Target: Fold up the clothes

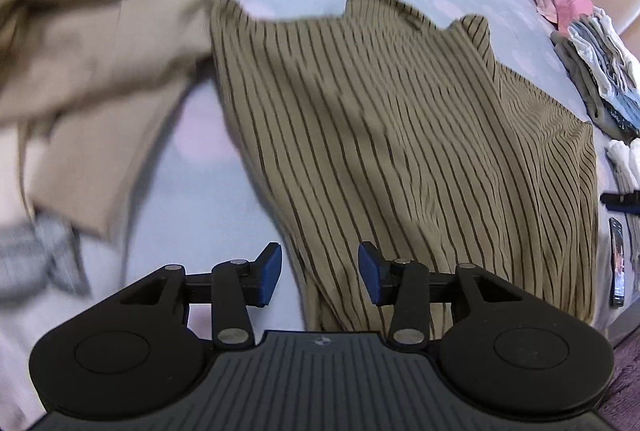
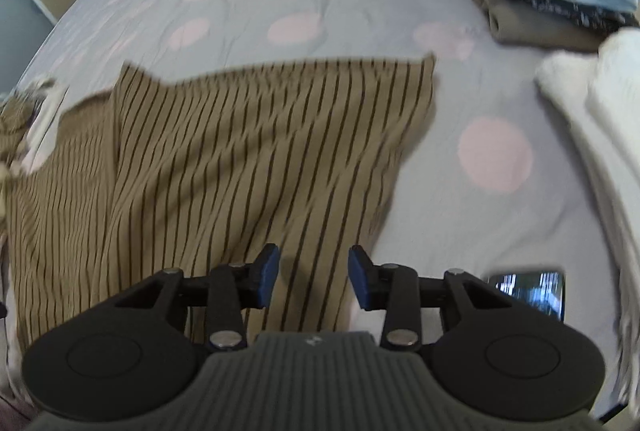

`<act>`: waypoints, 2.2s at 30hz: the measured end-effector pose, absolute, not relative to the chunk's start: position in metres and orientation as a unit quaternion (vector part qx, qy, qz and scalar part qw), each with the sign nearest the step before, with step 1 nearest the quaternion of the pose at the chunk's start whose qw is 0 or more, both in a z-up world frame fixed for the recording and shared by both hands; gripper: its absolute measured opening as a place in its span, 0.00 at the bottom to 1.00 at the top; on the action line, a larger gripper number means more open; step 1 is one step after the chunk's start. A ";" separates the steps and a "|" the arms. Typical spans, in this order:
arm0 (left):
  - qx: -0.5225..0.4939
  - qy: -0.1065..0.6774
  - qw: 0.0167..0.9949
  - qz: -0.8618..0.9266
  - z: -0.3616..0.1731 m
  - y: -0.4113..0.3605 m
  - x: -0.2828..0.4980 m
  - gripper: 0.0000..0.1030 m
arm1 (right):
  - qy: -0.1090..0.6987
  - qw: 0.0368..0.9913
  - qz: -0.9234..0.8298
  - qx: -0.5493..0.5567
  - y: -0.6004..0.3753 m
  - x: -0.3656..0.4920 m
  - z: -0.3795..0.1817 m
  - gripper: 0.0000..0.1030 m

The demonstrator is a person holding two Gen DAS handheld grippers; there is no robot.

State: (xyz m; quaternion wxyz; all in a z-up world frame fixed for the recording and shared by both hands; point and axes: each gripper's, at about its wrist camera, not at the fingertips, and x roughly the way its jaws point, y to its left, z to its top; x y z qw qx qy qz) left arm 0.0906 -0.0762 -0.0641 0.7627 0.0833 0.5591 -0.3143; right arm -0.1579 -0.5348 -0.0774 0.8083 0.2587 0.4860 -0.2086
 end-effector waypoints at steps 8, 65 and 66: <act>0.092 0.575 0.760 -0.289 -0.085 -0.080 0.079 0.31 | 0.492 0.780 -0.221 0.317 -0.520 -0.196 -0.094 0.41; 0.181 0.542 0.777 -0.265 -0.077 -0.079 0.021 0.32 | 0.506 0.787 -0.120 0.331 -0.398 -0.184 -0.062 0.07; 0.184 0.538 0.777 -0.269 -0.076 -0.080 0.020 0.31 | 0.504 0.794 -0.105 0.323 -0.391 -0.177 -0.057 0.07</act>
